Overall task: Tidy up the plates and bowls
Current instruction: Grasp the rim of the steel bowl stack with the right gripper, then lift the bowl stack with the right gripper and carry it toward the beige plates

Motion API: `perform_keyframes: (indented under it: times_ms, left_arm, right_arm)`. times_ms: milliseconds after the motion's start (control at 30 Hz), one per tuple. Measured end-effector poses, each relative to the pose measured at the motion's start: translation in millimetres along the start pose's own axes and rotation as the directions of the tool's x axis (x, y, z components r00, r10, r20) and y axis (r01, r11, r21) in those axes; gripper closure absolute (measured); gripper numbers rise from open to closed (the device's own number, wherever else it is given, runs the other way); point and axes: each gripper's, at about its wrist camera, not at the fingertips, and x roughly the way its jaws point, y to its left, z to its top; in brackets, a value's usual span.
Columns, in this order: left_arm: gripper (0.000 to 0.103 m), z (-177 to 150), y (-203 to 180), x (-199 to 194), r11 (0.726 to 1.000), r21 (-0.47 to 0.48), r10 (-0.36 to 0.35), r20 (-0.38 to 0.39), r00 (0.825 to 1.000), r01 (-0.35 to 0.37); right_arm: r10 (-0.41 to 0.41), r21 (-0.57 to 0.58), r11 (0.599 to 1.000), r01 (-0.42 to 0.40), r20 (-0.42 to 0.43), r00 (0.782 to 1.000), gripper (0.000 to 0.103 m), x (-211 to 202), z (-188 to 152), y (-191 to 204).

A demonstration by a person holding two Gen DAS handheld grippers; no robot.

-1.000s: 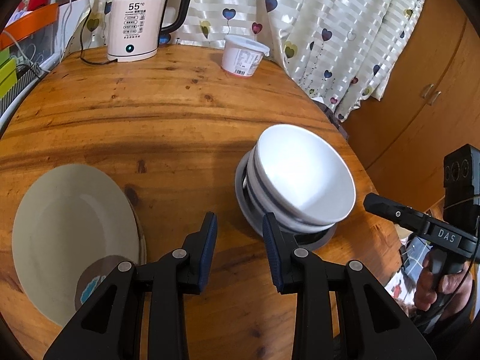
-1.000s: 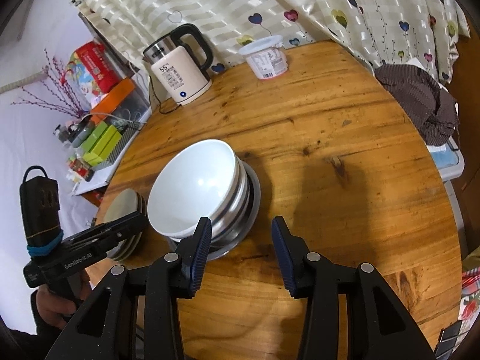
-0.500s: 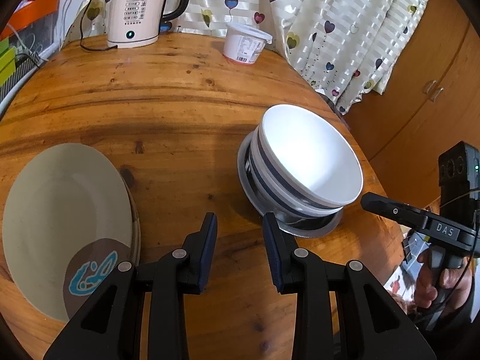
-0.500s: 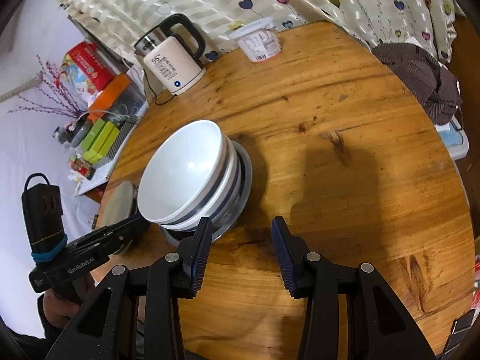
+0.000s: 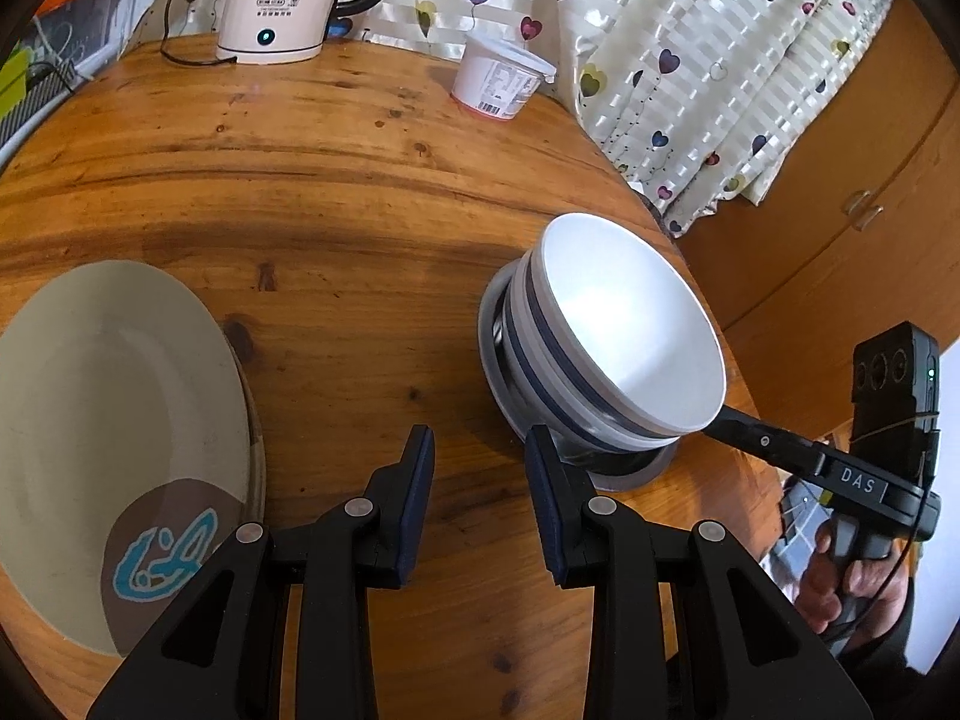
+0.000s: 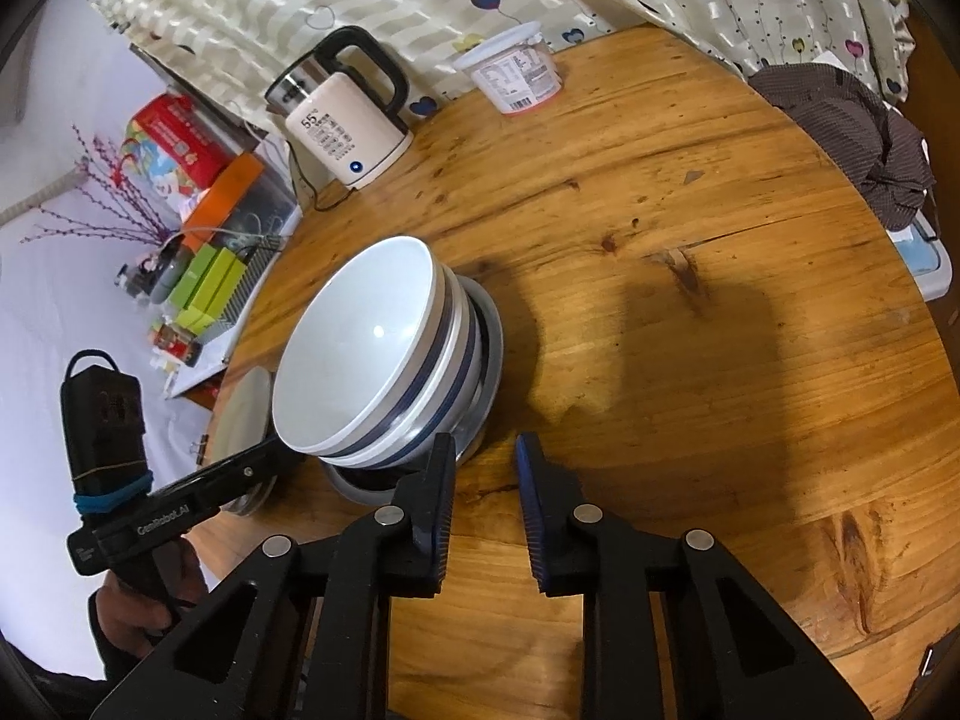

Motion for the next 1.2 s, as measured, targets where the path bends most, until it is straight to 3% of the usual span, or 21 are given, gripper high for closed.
perform_keyframes:
  times_ms: [400,1200]
  left_arm:
    - [0.071,5.0,11.3,7.7,0.992,-0.083,-0.093,-0.02,0.995,0.091]
    - [0.071,9.7,21.6,13.8,0.98,-0.134,-0.15,-0.022,0.988,0.145]
  right_arm:
    - [0.073,0.076,0.995,-0.071,-0.015,0.997,0.081,5.0,3.5,-12.3]
    - [0.165,0.15,0.976,-0.159,-0.031,0.986,0.081,16.7,5.7,-27.6]
